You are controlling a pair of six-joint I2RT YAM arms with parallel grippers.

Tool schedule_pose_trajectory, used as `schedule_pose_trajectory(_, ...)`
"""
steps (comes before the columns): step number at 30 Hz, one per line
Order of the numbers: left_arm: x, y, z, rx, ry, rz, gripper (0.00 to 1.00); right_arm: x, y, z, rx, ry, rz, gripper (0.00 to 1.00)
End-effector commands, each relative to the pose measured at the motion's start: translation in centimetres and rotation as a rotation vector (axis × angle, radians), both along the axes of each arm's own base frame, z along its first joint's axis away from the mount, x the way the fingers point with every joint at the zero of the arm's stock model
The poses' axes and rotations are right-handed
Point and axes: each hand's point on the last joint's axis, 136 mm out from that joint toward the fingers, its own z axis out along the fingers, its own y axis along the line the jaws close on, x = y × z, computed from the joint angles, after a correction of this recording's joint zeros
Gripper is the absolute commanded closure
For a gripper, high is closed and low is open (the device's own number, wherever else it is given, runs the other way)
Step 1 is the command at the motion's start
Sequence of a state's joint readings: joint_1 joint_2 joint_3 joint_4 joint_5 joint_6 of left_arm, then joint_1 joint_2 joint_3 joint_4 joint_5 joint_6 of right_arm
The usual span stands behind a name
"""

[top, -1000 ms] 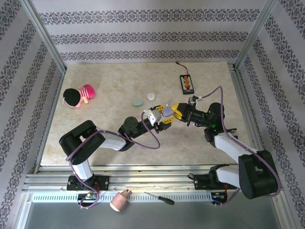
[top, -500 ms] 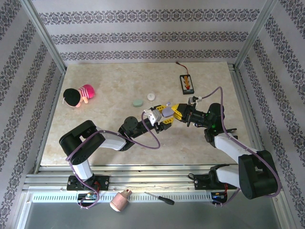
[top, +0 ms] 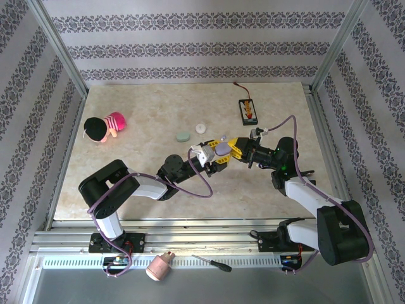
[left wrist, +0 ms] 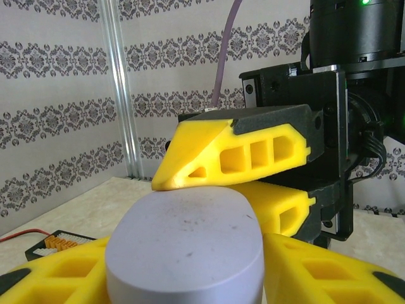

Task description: Insert the wireless bluetooth earbuds into the charging case

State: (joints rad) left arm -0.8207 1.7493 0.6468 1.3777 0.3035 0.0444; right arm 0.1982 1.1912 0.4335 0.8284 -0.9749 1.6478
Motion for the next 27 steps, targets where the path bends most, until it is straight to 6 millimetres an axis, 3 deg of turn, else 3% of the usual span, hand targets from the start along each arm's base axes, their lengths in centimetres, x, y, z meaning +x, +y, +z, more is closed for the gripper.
schedule_pose_trajectory(1, -0.6, -0.4, 2.1, -0.047, -0.058, -0.032, 0.46, 0.1, -0.2, 1.6, 0.018, -0.069, -0.012, 0.84)
schedule_pose_trajectory(4, -0.5, -0.4, 2.0, -0.046, -0.058, -0.031, 0.48, 0.1, -0.3, 1.4, 0.015, -0.066, -0.014, 0.84)
schedule_pose_trajectory(8, -0.6, -0.5, 2.0, -0.045, -0.059, -0.037, 0.58, 0.1, -0.2, 1.4, 0.015, -0.065, -0.010, 0.84)
schedule_pose_trajectory(17, -0.6, -0.6, 1.9, -0.042, -0.060, -0.041, 0.65, 0.3, -0.2, 1.6, 0.014, -0.070, -0.012, 0.83)
schedule_pose_trajectory(18, -0.6, -0.6, 2.0, -0.045, -0.059, -0.042, 0.67, 0.2, -0.2, 1.7, 0.011, -0.078, -0.012, 0.79)
schedule_pose_trajectory(24, -1.1, 0.2, 2.0, -0.056, -0.027, -0.088, 0.68, -0.1, -0.6, 1.7, -0.089, -0.217, -0.036, 0.26)
schedule_pose_trajectory(27, -1.9, 1.3, 1.7, -0.041, -0.020, -0.139, 0.68, -0.6, -0.5, 1.5, -0.174, -0.337, -0.010, 0.18)
